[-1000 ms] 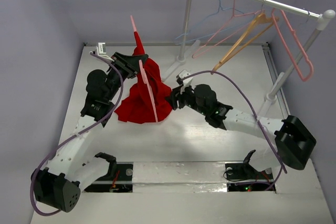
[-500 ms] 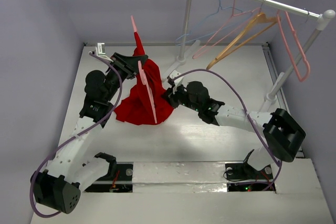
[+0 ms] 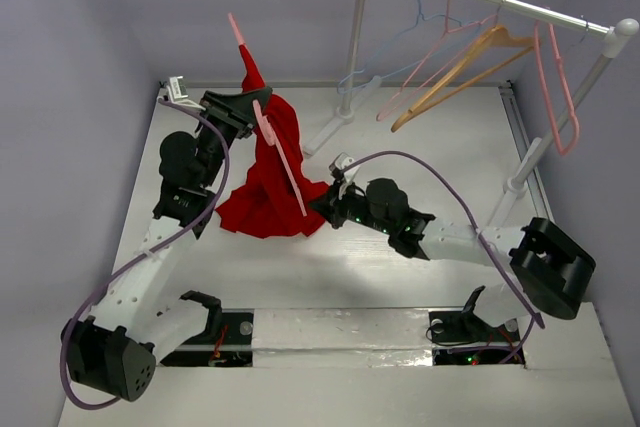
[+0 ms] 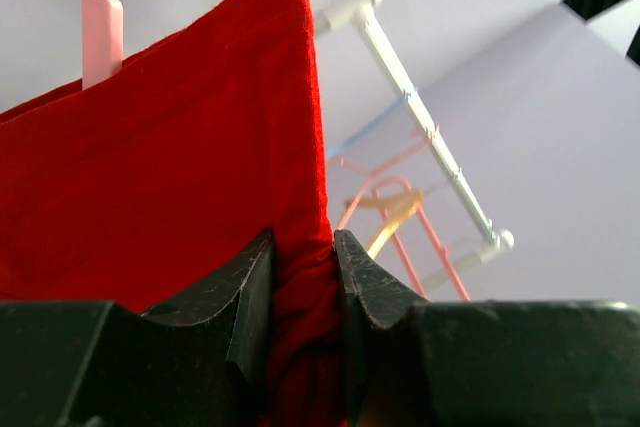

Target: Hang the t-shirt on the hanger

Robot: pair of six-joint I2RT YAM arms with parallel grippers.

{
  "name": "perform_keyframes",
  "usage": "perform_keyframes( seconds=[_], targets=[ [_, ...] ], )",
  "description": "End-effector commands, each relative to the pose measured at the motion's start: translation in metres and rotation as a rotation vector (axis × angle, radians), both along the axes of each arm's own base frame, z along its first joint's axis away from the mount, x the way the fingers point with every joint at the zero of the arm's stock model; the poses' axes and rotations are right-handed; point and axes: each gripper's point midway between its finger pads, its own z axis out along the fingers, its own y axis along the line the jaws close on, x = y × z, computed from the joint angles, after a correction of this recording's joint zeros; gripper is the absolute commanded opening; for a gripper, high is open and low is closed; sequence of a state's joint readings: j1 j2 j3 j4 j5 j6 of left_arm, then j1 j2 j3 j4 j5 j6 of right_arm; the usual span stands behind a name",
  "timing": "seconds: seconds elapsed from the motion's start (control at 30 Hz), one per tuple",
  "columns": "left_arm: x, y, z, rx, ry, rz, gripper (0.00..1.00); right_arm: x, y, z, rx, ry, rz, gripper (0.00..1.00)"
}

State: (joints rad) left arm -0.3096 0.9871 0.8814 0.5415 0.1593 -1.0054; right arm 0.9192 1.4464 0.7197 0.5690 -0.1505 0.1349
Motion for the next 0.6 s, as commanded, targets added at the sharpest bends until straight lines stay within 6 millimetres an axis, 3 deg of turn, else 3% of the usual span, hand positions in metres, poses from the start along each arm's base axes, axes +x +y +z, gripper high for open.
perform_keyframes(
  seconds=[0.0,0.17,0.27,0.4,0.57],
  targets=[
    [-0.027,0.035,0.113,-0.171,-0.318,0.112,0.0,-0.013,-0.004,0.001,0.04,0.04,-0.009,0.0],
    [-0.014,0.038,0.117,-0.18,-0.345,0.154,0.0,-0.038,0.002,-0.017,0.015,0.09,0.026,0.0],
    [-0.001,0.054,0.116,-0.178,-0.349,0.244,0.0,-0.05,-0.001,-0.022,0.009,0.117,0.032,0.0],
    [0.001,0.061,0.118,-0.151,-0.379,0.306,0.0,-0.063,-0.007,-0.021,-0.007,0.138,0.027,0.0],
    [0.0,0.072,0.121,-0.123,-0.406,0.383,0.0,-0.08,-0.01,-0.005,-0.021,0.14,0.038,0.0]
  ],
)
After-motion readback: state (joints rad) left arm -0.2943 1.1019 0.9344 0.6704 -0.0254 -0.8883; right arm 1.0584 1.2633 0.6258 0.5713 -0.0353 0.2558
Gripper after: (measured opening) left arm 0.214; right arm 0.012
